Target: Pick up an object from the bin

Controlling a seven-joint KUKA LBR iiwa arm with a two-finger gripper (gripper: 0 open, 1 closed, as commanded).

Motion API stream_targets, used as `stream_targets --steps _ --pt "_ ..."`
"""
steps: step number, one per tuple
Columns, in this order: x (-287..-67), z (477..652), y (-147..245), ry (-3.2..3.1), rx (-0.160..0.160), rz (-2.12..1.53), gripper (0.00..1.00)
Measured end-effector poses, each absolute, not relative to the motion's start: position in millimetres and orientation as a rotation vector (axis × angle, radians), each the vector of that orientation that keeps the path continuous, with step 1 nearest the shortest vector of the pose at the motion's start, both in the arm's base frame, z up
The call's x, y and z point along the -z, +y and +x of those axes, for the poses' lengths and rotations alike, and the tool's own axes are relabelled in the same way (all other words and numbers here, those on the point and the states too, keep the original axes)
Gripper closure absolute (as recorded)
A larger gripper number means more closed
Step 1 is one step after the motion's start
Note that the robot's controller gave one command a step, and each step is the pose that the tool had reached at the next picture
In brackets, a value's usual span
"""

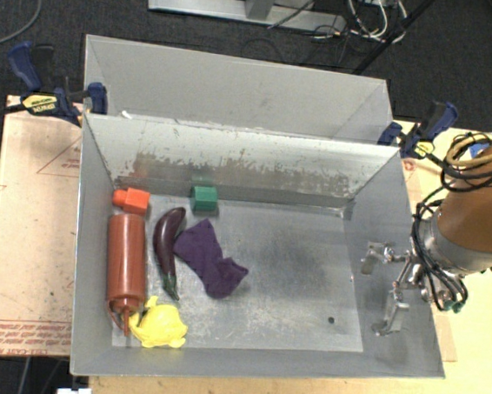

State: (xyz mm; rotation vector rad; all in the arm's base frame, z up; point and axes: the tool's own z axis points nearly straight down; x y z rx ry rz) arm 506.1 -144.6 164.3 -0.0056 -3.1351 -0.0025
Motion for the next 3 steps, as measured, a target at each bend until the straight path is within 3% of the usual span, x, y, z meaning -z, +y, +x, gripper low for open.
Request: stream_targets --steps 1,2,3 --pt "-169 507.8 -144 -3.142 0.000 0.000 0.00" --pt "-153 524.0 -134 -3.146 -0.004 -0.112 0.00" --pt "-120 546.7 -96 -3.134 0.003 -0.215 0.00"
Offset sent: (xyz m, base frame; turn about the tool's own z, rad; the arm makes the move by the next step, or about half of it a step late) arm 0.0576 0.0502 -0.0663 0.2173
